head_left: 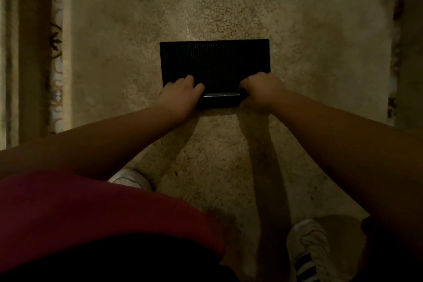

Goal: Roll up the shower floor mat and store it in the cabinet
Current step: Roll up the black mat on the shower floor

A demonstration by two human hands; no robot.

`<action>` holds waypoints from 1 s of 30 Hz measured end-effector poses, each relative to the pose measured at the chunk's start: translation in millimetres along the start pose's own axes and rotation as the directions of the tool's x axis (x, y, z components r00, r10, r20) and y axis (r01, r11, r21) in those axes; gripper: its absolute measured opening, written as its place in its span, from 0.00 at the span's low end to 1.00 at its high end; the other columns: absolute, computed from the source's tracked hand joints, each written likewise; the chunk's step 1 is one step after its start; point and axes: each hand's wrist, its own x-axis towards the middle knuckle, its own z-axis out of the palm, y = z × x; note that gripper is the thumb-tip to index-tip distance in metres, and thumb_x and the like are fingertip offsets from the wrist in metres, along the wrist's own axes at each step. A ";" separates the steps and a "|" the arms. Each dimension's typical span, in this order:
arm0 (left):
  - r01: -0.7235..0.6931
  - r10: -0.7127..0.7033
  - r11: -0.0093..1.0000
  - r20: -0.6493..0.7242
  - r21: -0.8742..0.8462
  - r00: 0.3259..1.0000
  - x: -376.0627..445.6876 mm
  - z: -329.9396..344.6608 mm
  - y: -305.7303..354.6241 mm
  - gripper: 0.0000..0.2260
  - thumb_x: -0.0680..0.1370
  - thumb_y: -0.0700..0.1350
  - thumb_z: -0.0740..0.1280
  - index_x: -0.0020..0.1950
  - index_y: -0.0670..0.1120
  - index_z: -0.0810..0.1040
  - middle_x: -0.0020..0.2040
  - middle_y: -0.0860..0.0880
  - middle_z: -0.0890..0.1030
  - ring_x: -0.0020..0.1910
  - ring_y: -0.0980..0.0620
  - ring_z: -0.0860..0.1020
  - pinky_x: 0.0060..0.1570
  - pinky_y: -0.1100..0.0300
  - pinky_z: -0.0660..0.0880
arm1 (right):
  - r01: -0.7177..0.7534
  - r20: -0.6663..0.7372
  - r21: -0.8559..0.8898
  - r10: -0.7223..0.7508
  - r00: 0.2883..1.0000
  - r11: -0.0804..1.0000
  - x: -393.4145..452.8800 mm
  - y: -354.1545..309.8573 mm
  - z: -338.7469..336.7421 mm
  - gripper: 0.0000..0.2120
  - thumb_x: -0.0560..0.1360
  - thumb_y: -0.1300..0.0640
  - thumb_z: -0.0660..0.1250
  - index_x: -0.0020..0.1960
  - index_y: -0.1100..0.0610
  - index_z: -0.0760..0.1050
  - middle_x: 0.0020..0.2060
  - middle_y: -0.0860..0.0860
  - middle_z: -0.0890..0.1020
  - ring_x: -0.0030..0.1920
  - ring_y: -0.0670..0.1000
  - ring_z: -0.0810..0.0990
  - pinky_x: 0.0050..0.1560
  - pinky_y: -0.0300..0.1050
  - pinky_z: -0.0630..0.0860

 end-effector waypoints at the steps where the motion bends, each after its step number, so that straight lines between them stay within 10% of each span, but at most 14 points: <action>1: -0.030 0.030 0.996 -0.005 0.086 1.000 -1.5 -1.8 0.9 0.17 0.74 0.48 0.69 0.59 0.45 0.69 0.52 0.42 0.73 0.47 0.42 0.76 0.40 0.50 0.70 | 0.001 0.027 0.026 -0.002 1.000 1.000 0.7 -1.4 0.0 0.19 0.67 0.46 0.74 0.53 0.55 0.78 0.42 0.54 0.79 0.42 0.56 0.77 0.38 0.47 0.75; 8: -0.092 0.086 0.993 0.084 0.070 0.993 -5.6 -15.0 -2.8 0.16 0.76 0.49 0.68 0.60 0.45 0.70 0.51 0.43 0.74 0.42 0.41 0.78 0.34 0.49 0.74 | -0.062 0.145 0.241 0.027 0.989 0.968 -1.1 4.9 12.9 0.31 0.67 0.43 0.75 0.66 0.55 0.75 0.58 0.55 0.79 0.56 0.56 0.77 0.51 0.48 0.76; 13: -0.061 0.071 0.997 0.193 -0.057 0.979 9.7 -27.8 -9.7 0.17 0.75 0.51 0.70 0.61 0.46 0.76 0.55 0.44 0.77 0.50 0.42 0.78 0.47 0.49 0.77 | 0.013 -0.314 0.055 0.005 0.949 0.998 -42.9 -14.6 54.2 0.29 0.71 0.55 0.72 0.69 0.57 0.68 0.61 0.57 0.73 0.58 0.59 0.69 0.53 0.58 0.74; 18: -0.027 0.050 0.996 0.282 -0.087 0.958 23.9 -32.9 -11.7 0.21 0.74 0.52 0.71 0.64 0.44 0.75 0.59 0.41 0.73 0.57 0.41 0.73 0.51 0.48 0.74 | -0.027 -0.366 -0.052 0.007 0.931 0.998 -37.7 -23.1 50.8 0.23 0.71 0.61 0.68 0.64 0.59 0.68 0.59 0.57 0.74 0.56 0.60 0.71 0.46 0.56 0.75; 21: -0.061 0.051 0.993 0.106 0.101 0.993 10.2 -23.6 -5.7 0.22 0.75 0.51 0.68 0.67 0.46 0.70 0.58 0.39 0.71 0.56 0.39 0.71 0.48 0.44 0.72 | 0.014 -0.382 0.001 -0.013 0.924 1.000 -26.8 -18.8 46.0 0.17 0.70 0.65 0.66 0.58 0.59 0.72 0.53 0.57 0.76 0.51 0.59 0.72 0.41 0.54 0.75; 26: -0.114 0.134 0.945 -0.045 0.307 0.990 -7.2 -6.3 -6.5 0.25 0.78 0.45 0.61 0.73 0.43 0.61 0.63 0.40 0.72 0.58 0.39 0.73 0.54 0.41 0.71 | 0.039 -0.256 0.124 -0.006 0.967 0.992 -10.0 2.9 33.1 0.24 0.67 0.49 0.73 0.61 0.54 0.76 0.52 0.54 0.81 0.51 0.58 0.76 0.45 0.50 0.73; 30: -0.137 0.135 0.975 0.023 0.177 0.991 17.3 -24.2 -15.0 0.21 0.77 0.44 0.65 0.68 0.43 0.66 0.57 0.40 0.74 0.51 0.40 0.74 0.41 0.48 0.72 | 0.006 -0.195 0.146 0.023 0.981 0.989 0.7 14.2 19.6 0.32 0.66 0.43 0.74 0.65 0.52 0.68 0.50 0.58 0.81 0.47 0.59 0.79 0.41 0.47 0.73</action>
